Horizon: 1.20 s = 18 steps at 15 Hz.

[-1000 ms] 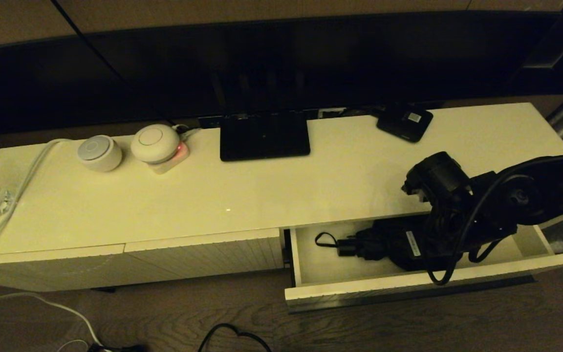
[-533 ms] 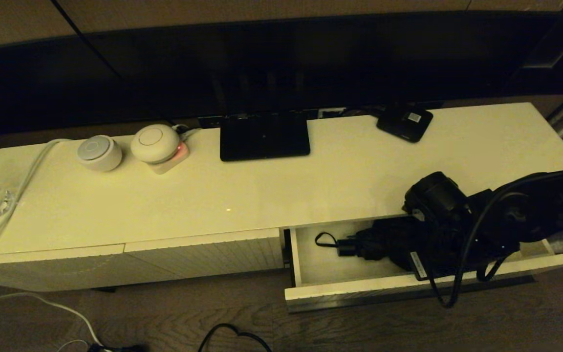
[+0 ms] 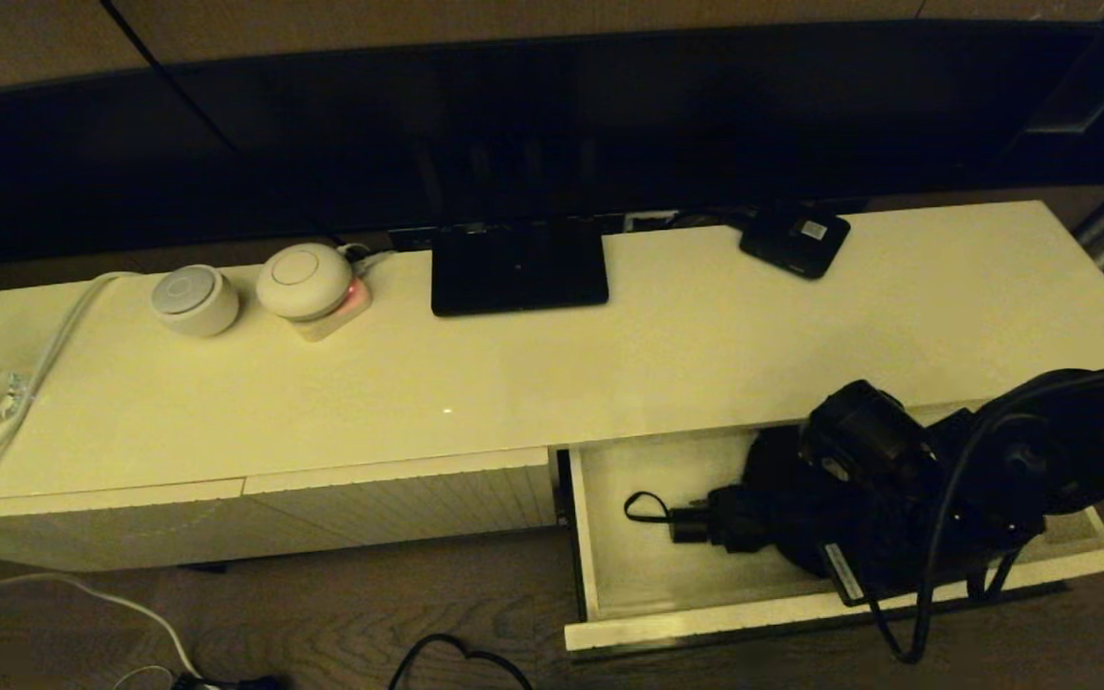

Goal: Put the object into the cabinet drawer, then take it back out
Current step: Open the drawer

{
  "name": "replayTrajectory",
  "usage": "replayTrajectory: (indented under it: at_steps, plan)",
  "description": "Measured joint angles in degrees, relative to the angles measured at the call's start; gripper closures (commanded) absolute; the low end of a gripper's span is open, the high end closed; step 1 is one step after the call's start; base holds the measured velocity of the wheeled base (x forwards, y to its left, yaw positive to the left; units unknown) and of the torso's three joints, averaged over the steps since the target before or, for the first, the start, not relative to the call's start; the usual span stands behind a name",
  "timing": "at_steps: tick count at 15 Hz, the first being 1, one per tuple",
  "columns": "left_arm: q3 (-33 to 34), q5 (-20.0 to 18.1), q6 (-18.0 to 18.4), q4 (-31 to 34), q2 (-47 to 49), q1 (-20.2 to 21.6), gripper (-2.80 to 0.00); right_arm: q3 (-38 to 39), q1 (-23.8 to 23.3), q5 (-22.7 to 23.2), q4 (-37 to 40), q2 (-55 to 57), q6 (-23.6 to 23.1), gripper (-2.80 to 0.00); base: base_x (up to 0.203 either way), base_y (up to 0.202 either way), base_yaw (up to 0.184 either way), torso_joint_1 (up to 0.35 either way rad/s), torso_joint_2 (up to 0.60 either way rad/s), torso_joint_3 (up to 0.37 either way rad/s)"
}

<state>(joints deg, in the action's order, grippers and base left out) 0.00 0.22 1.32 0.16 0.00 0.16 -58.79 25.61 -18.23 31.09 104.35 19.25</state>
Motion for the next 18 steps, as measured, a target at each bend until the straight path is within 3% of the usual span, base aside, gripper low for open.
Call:
replayTrajectory:
  at_steps: [7,14,16,18]
  plan:
    - [0.00,0.02,-0.01,0.00,0.00,0.00,0.00,5.59,2.23,0.08,1.73,-1.16,4.24,0.00,0.000,0.000,0.000,0.000,0.00,0.000]
    - [0.00,0.02,-0.02,0.02,0.00,-0.02,0.00,8.74,4.31,0.10,-3.74,-3.32,6.50,0.00,0.000,0.000,0.000,0.000,0.00,0.000]
    - [0.00,0.00,0.00,0.02,0.00,-0.02,0.00,7.60,4.23,-0.27,-6.35,-5.67,3.79,0.00,0.000,0.000,0.000,0.000,0.00,0.000]
    - [0.00,0.00,-0.02,0.02,0.00,0.00,0.00,7.27,3.88,-0.27,-6.19,-9.18,-4.89,0.00,0.000,0.000,0.000,0.000,0.00,0.000]
